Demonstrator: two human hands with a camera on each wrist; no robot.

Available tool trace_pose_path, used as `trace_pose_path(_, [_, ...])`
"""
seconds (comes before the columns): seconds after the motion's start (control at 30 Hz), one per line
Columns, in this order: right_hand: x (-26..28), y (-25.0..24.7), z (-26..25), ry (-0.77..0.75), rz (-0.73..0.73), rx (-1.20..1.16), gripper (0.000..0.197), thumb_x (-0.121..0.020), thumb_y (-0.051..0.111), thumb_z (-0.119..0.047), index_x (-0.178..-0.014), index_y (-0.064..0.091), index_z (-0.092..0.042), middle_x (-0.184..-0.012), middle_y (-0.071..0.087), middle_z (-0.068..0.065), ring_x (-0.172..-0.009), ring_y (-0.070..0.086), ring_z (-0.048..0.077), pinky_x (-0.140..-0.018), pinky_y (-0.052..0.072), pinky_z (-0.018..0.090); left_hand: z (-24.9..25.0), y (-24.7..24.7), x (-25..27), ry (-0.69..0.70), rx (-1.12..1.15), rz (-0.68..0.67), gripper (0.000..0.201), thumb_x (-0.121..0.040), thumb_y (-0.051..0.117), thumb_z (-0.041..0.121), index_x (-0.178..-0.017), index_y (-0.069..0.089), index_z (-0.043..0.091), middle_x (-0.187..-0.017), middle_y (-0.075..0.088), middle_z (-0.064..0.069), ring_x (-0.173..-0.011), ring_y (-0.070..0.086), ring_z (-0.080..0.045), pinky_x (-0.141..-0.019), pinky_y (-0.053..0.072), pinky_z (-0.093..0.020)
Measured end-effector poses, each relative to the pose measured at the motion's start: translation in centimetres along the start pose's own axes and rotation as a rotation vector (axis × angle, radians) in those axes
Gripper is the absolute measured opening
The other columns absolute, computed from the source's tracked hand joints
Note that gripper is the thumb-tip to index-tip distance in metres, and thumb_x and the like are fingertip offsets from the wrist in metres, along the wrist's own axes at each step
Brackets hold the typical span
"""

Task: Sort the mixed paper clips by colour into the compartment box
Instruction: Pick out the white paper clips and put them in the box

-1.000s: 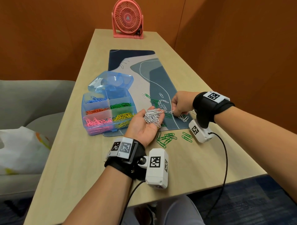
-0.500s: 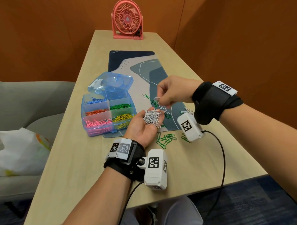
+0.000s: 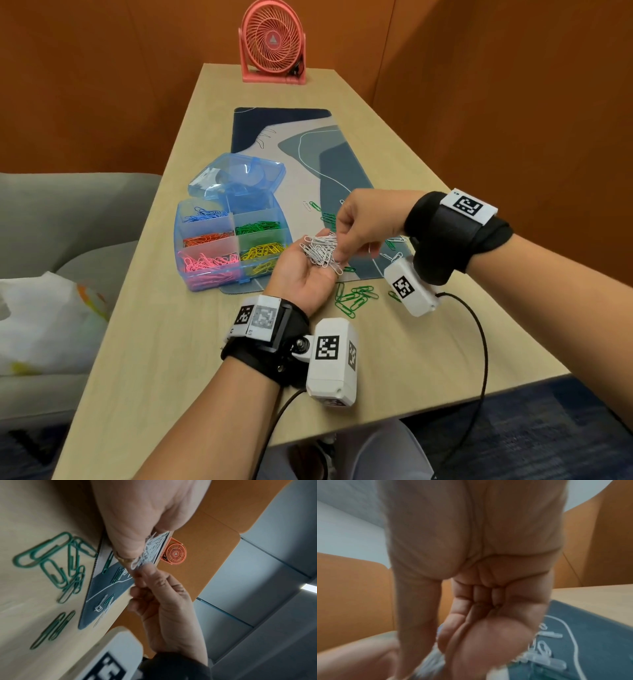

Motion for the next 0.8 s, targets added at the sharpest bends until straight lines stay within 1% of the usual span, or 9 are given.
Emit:
trace_pose_path(0.13, [0.6, 2.2, -0.6, -0.009, -0.100, -0.080, 0.022, -0.073, 0.082, -0.014, -0.069, 0.060, -0.012, -0.065, 0.068, 0.009, -0.058, 0.068, 0.017, -0.056, 0.057, 0.023, -0.2, 0.3, 0.2, -0.034, -0.056, -0.082, 0.042, -0.101, 0.020, 0.015, -0.129, 0.045, -0.005, -0.111, 0.058, -0.030, -0.094, 0.065, -0.037, -0.075, 0.055, -0.048])
trace_pose_path(0.2, [0.6, 2.3, -1.0, -0.046, -0.084, -0.111, 0.021, -0.074, 0.079, -0.005, -0.071, 0.059, -0.010, -0.066, 0.069, 0.010, -0.059, 0.069, 0.018, -0.055, 0.057, 0.023, -0.3, 0.4, 0.2, -0.039, -0.059, -0.106, 0.043, -0.101, 0.019, 0.013, -0.126, 0.046, -0.009, -0.109, 0.058, -0.031, -0.089, 0.066, -0.038, -0.071, 0.055, -0.048])
trace_pose_path(0.33, [0.5, 1.4, -1.7, -0.097, -0.047, -0.112, 0.014, -0.074, 0.076, 0.000, -0.076, 0.062, -0.004, -0.065, 0.070, 0.011, -0.053, 0.066, 0.013, -0.055, 0.057, 0.023, -0.1, 0.6, 0.3, 0.015, -0.138, -0.093, 0.040, -0.097, 0.018, 0.004, -0.108, 0.054, -0.009, -0.104, 0.060, -0.029, -0.089, 0.065, -0.037, -0.075, 0.055, -0.046])
trace_pose_path(0.4, [0.5, 0.8, -2.0, -0.112, -0.024, -0.117, 0.013, -0.076, 0.077, -0.004, -0.081, 0.065, -0.001, -0.070, 0.071, 0.014, -0.053, 0.066, 0.012, -0.054, 0.056, 0.022, -0.1, 0.6, 0.4, 0.040, -0.123, -0.074, 0.038, -0.097, 0.020, 0.003, -0.107, 0.055, -0.009, -0.108, 0.061, -0.028, -0.094, 0.064, -0.036, -0.089, 0.052, -0.044])
trace_pose_path(0.43, [0.4, 0.4, -2.1, -0.116, -0.008, -0.114, 0.013, -0.077, 0.077, -0.007, -0.083, 0.066, -0.001, -0.070, 0.072, 0.013, -0.053, 0.066, 0.012, -0.054, 0.055, 0.021, -0.1, 0.5, 0.4, 0.039, -0.100, -0.057, 0.037, -0.098, 0.022, 0.004, -0.109, 0.054, -0.009, -0.113, 0.059, -0.027, -0.103, 0.061, -0.035, -0.098, 0.046, -0.043])
trace_pose_path(0.5, [0.2, -0.5, -2.0, -0.117, 0.037, -0.091, 0.012, -0.081, 0.075, -0.014, -0.085, 0.068, -0.004, -0.068, 0.071, 0.010, -0.051, 0.064, 0.010, -0.051, 0.052, 0.019, 0.0, 0.2, 0.3, 0.023, -0.038, -0.013, 0.036, -0.101, 0.024, 0.008, -0.112, 0.054, -0.010, -0.122, 0.056, -0.027, -0.116, 0.054, -0.035, -0.107, 0.037, -0.042])
trace_pose_path(0.53, [-0.1, -1.0, -1.7, -0.111, 0.070, -0.078, 0.011, -0.083, 0.073, -0.015, -0.084, 0.069, -0.006, -0.067, 0.070, 0.008, -0.050, 0.063, 0.009, -0.050, 0.051, 0.018, 0.0, 0.2, 0.4, 0.017, -0.009, 0.005, 0.037, -0.102, 0.026, 0.011, -0.110, 0.054, -0.010, -0.121, 0.056, -0.028, -0.115, 0.054, -0.035, -0.108, 0.036, -0.041])
trace_pose_path(0.63, [-1.4, -2.7, 0.0, -0.047, 0.192, 0.013, 0.007, -0.087, 0.067, -0.012, -0.085, 0.070, -0.005, -0.066, 0.068, 0.006, -0.050, 0.061, 0.009, -0.053, 0.052, 0.019, 0.0, 0.1, 0.6, 0.030, -0.004, 0.100, 0.032, -0.103, 0.030, 0.017, -0.099, 0.054, -0.004, -0.100, 0.057, -0.025, -0.093, 0.056, -0.035, -0.099, 0.040, -0.044])
trace_pose_path(0.8, [-4.3, -2.6, 3.0, 0.121, 0.223, 0.190, 0.019, -0.086, 0.058, 0.001, -0.096, 0.073, -0.008, -0.084, 0.071, 0.008, -0.063, 0.063, 0.016, -0.076, 0.059, 0.034, 0.0, 0.0, 0.8, 0.045, -0.065, 0.157, 0.028, -0.102, 0.032, 0.017, -0.097, 0.054, 0.000, -0.094, 0.057, -0.022, -0.087, 0.056, -0.033, -0.094, 0.042, -0.043])
Point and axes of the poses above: each hand's wrist, its own x-axis away from the middle knuckle, its own y-axis out of the palm, z = x × y, the point moved 5 cm from there along -x, towards the middle knuckle
